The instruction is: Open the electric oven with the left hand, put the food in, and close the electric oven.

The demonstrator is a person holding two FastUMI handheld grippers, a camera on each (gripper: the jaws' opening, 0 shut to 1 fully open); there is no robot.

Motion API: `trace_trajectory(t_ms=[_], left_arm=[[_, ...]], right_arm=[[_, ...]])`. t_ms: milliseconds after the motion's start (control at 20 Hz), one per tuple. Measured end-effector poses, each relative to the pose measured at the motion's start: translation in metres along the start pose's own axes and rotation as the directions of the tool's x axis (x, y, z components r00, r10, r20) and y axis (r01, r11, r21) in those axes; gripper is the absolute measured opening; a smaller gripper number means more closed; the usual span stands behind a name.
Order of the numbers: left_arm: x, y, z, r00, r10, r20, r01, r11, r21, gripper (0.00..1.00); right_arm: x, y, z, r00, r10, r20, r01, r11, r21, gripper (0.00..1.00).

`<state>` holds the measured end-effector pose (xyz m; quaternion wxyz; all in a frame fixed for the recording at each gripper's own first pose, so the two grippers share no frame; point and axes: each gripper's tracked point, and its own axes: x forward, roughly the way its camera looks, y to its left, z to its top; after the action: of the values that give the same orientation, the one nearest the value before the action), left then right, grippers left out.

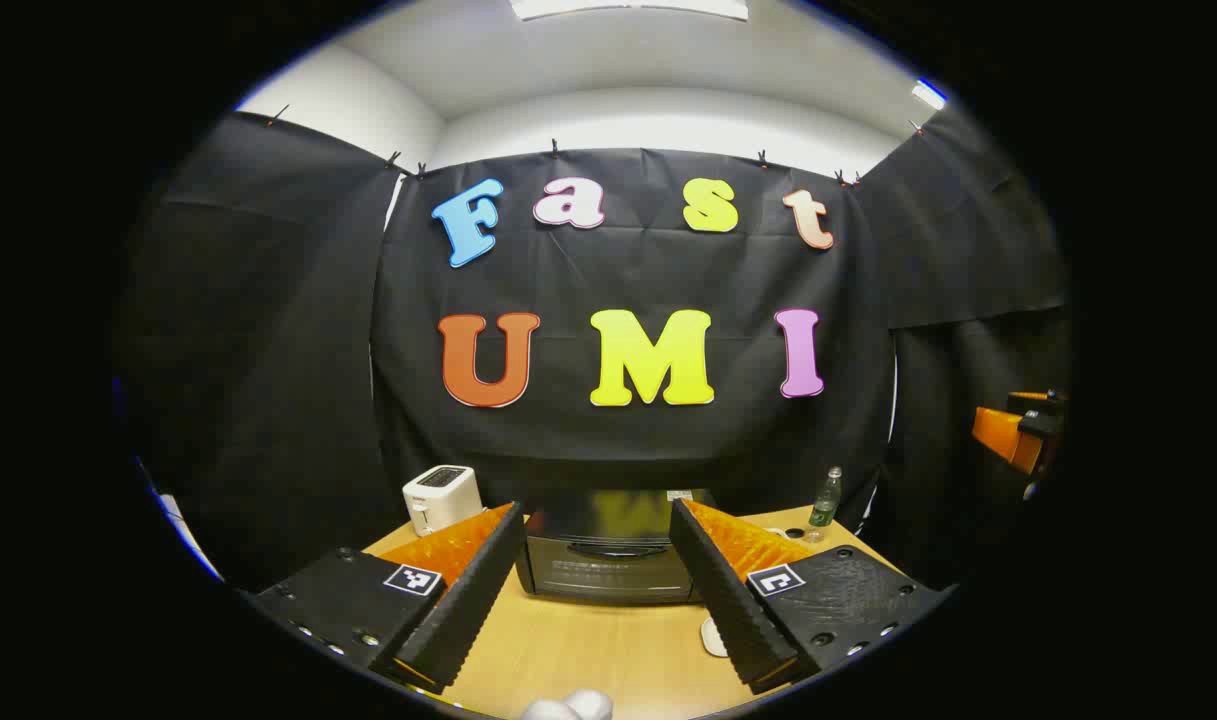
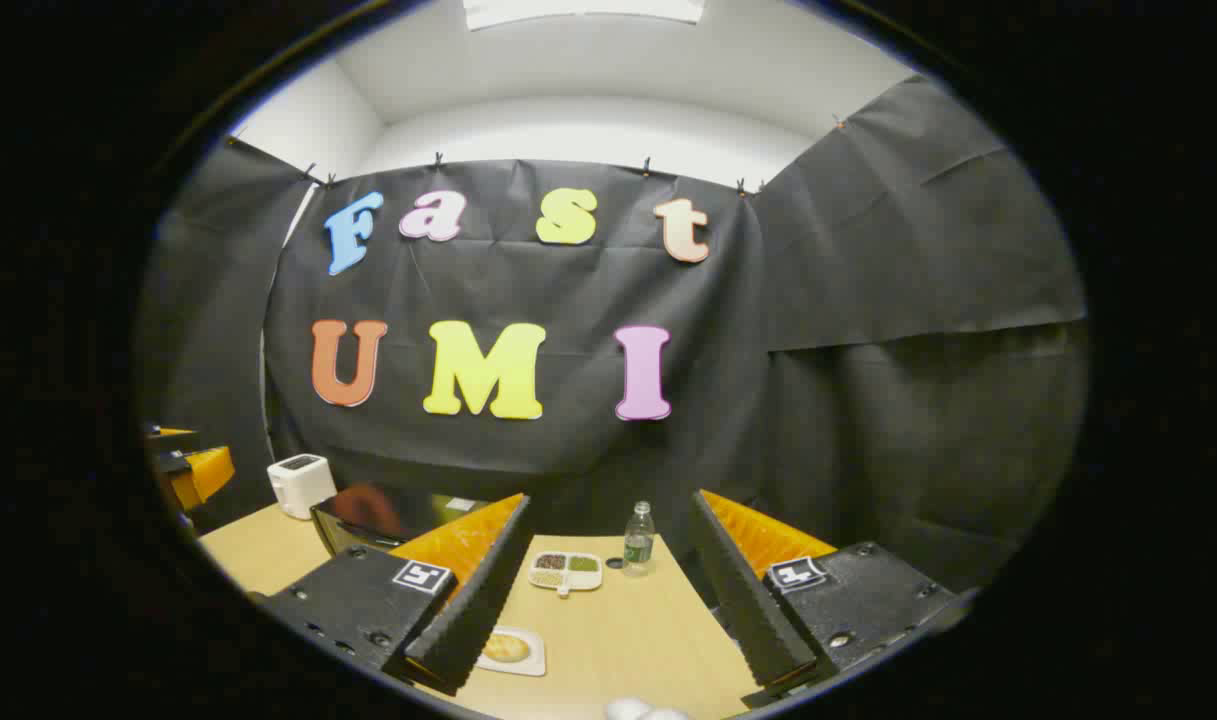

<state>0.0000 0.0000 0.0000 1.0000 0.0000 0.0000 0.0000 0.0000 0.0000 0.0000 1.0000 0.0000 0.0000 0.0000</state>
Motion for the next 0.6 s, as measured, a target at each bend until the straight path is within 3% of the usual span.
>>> trace_trajectory(t_ms=[250,600], left_arm=[[-0.004,0.016,0.017,1.000,0.007,0.017,-0.007,1.000,0.028,0.84],[-0.007,0.037,0.031,0.999,0.033,0.043,-0.034,0.999,0.014,0.84]], right_arm=[[-0.002,0.042,0.014,0.997,0.064,0.035,-0.064,0.998,-0.003,1.00],[-0.003,0.068,0.022,0.993,0.112,0.023,-0.111,0.993,-0.029,1.00]])
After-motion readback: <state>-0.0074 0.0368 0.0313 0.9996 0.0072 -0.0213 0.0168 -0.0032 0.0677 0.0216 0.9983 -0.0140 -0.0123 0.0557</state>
